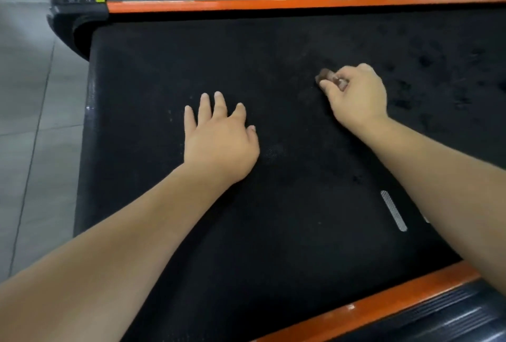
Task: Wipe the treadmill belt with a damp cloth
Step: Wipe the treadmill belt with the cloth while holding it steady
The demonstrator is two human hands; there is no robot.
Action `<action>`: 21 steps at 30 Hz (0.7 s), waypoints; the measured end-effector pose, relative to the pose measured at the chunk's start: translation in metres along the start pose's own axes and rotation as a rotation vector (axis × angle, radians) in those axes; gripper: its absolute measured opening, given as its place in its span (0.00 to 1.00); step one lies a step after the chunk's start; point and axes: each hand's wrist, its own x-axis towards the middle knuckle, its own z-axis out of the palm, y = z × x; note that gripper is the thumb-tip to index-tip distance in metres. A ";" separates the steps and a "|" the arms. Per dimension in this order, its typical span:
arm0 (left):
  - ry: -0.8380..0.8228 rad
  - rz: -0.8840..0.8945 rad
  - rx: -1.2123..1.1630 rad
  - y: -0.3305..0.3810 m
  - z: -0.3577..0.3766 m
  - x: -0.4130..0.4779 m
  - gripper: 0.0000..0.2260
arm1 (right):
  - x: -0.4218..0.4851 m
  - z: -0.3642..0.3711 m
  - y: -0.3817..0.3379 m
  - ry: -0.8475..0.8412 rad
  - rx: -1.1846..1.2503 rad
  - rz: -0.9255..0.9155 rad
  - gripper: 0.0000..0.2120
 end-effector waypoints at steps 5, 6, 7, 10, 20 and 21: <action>0.026 -0.133 0.004 0.038 0.017 0.000 0.26 | -0.053 -0.011 0.010 -0.188 0.090 -0.366 0.10; 0.042 -0.144 0.022 0.042 0.019 -0.001 0.27 | -0.040 -0.014 0.018 -0.128 0.065 -0.270 0.11; 0.048 -0.149 0.022 0.044 0.019 -0.001 0.27 | -0.028 -0.017 0.022 -0.072 0.073 -0.154 0.11; 0.031 -0.163 -0.034 0.048 0.017 0.002 0.27 | -0.059 -0.013 0.007 -0.082 0.078 -0.255 0.10; 0.103 -0.227 -0.136 0.069 0.022 -0.007 0.25 | -0.100 -0.031 0.037 -0.186 0.169 -0.517 0.19; 0.114 -0.237 -0.149 0.073 0.023 -0.008 0.25 | -0.104 -0.033 0.046 -0.203 0.195 -0.569 0.19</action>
